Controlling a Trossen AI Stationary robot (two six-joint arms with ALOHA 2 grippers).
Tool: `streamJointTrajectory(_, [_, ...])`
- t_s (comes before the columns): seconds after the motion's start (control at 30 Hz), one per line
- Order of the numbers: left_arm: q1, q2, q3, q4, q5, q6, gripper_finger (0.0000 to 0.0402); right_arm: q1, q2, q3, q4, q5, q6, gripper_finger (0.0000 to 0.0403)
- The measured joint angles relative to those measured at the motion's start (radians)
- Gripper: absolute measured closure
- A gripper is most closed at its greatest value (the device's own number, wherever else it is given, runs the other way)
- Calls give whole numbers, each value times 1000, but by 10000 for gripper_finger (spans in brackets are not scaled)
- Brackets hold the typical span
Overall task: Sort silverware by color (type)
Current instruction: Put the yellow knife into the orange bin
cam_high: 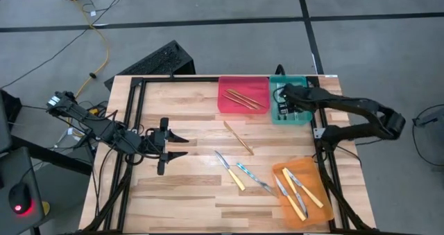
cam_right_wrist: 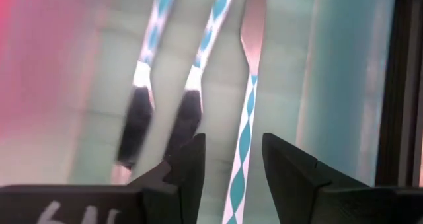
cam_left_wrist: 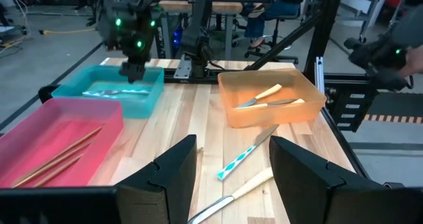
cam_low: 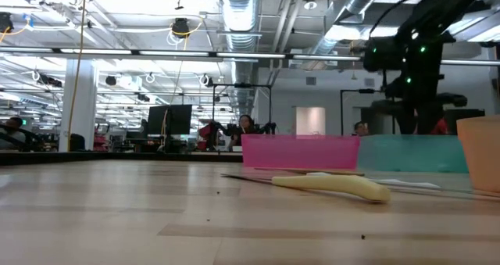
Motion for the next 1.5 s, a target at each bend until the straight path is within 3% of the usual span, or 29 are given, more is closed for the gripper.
streamJointTrajectory(0.33, [0,0,0,0,6,-9,229,44,-312,0,1,-57,-39,232])
streamJointTrajectory(0.47, [0,0,0,0,6,-24,229,110,-418,0,7,-145,-38,232])
streamJointTrajectory(0.63, [-1,0,0,0,32,-36,229,267,-496,0,52,-311,27,232])
streamJointTrajectory(0.8, [-1,0,0,1,57,-38,229,523,-510,0,166,-264,103,232])
streamJointTrajectory(0.97, [-11,0,0,4,58,-41,229,818,-438,0,350,-2,116,232])
streamJointTrajectory(1.13, [-45,0,0,11,59,-55,229,1070,-280,0,533,254,76,232])
streamJointTrajectory(1.3, [-103,0,0,10,59,-58,229,1219,-71,0,728,355,67,232])
streamJointTrajectory(1.5, [-167,0,0,11,83,-19,229,1278,186,0,999,379,67,232])
